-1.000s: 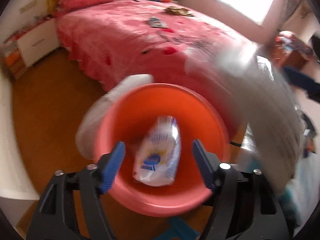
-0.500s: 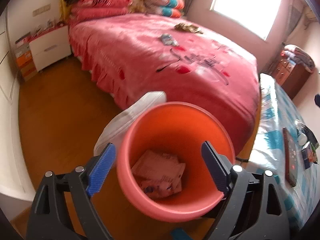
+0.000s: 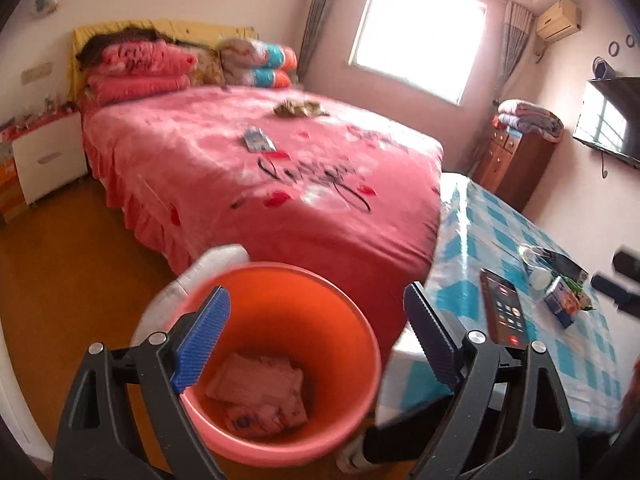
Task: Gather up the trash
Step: 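Move both tools back over the table toward the remaining trash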
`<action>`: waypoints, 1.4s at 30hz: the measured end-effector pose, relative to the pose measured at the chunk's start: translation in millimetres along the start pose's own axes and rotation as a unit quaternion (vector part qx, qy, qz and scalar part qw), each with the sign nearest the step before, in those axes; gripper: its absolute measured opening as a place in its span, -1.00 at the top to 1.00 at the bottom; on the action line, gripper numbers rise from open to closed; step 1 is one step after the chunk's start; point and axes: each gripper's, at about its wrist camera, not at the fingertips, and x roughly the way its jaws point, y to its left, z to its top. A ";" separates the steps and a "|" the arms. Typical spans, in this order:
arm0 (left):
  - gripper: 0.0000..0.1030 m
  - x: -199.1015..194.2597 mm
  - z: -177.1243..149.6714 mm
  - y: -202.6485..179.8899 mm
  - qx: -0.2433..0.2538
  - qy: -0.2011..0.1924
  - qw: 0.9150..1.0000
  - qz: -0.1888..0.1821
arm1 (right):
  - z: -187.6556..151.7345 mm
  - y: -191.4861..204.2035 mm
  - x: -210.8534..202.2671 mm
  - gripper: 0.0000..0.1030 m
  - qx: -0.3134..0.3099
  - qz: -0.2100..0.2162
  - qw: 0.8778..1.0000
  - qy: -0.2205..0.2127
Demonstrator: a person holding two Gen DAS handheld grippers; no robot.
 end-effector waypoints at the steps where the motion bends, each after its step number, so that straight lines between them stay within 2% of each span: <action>1: -0.73 0.7 1.2 -2.4 -0.007 0.010 1.000 -0.004 | -5.4 -4.5 -2.0 -0.83 0.003 -0.004 1.000 0.003; 6: -0.73 -0.8 5.0 -12.0 -0.014 0.037 0.999 -0.009 | -16.6 -23.6 -9.8 -0.83 0.020 -0.012 1.000 0.006; 9: -0.73 -0.2 6.8 -21.8 -0.012 0.051 0.998 -0.024 | -19.8 -33.5 -15.6 -0.83 0.025 -0.014 1.000 0.004; 18: -0.73 -13.8 -0.6 -62.0 0.023 0.040 0.998 -0.035 | -18.5 -59.0 -30.4 -0.83 0.034 -0.019 0.999 -0.003; 20: -0.73 -14.2 -1.1 -73.0 0.039 0.045 0.998 -0.030 | -19.0 -65.6 -32.9 -0.83 0.037 -0.017 0.999 -0.004; 25: -0.73 -16.3 -3.3 -98.6 0.069 0.050 0.995 -0.043 | -19.6 -86.9 -45.1 -0.83 0.046 -0.021 0.999 -0.016; 42: -0.73 -5.8 -27.7 -187.5 0.147 0.101 0.979 -0.093 | -30.0 -148.4 -83.2 -0.83 0.077 -0.048 0.995 -0.046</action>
